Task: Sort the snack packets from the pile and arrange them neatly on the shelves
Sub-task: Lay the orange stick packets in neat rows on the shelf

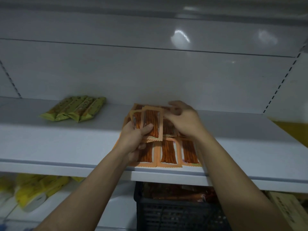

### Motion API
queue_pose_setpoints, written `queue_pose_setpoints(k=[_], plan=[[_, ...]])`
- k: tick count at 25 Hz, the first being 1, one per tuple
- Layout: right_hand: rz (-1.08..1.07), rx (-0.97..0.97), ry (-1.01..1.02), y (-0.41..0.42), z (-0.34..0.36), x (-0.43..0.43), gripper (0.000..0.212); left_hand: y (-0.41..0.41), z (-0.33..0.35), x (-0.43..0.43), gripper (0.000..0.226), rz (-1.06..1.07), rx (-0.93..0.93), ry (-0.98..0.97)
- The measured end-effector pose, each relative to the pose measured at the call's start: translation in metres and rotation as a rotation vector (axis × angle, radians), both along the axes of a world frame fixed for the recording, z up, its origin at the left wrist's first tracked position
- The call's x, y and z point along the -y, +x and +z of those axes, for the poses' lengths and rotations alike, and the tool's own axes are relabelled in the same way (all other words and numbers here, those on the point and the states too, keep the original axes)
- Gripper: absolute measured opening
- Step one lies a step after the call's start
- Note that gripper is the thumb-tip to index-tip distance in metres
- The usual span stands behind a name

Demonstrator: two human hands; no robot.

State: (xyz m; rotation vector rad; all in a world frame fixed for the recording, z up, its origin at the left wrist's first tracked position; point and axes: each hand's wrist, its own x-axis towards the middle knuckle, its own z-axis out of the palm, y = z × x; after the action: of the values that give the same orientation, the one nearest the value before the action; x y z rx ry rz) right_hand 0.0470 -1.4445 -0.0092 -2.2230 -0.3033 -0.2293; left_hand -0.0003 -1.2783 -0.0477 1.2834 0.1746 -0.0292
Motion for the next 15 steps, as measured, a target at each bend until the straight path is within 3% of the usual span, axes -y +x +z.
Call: queue_pose_setpoints(k=[3, 6, 8, 11, 15], plan=[[0.159, -0.027, 0.085, -0.011, -0.012, -0.032, 0.054, -0.007, 0.004, -0.011, 0.024, -0.108, 0.054, -0.06], [0.053, 0.018, 0.307, -0.009, -0.023, -0.044, 0.047, -0.019, 0.01, -0.036, 0.019, -0.156, 0.039, 0.0], [-0.033, 0.0, 0.341, -0.015, -0.026, -0.043, 0.043, -0.022, 0.007, -0.057, 0.021, -0.074, 0.007, 0.232], [0.016, -0.148, 0.273, -0.037, -0.028, -0.044, 0.037, -0.024, -0.005, -0.083, 0.027, 0.111, 0.084, 0.683], [-0.011, -0.238, 0.207, -0.057, -0.031, -0.053, 0.027, -0.031, -0.01, -0.083, 0.034, 0.097, 0.131, 0.916]])
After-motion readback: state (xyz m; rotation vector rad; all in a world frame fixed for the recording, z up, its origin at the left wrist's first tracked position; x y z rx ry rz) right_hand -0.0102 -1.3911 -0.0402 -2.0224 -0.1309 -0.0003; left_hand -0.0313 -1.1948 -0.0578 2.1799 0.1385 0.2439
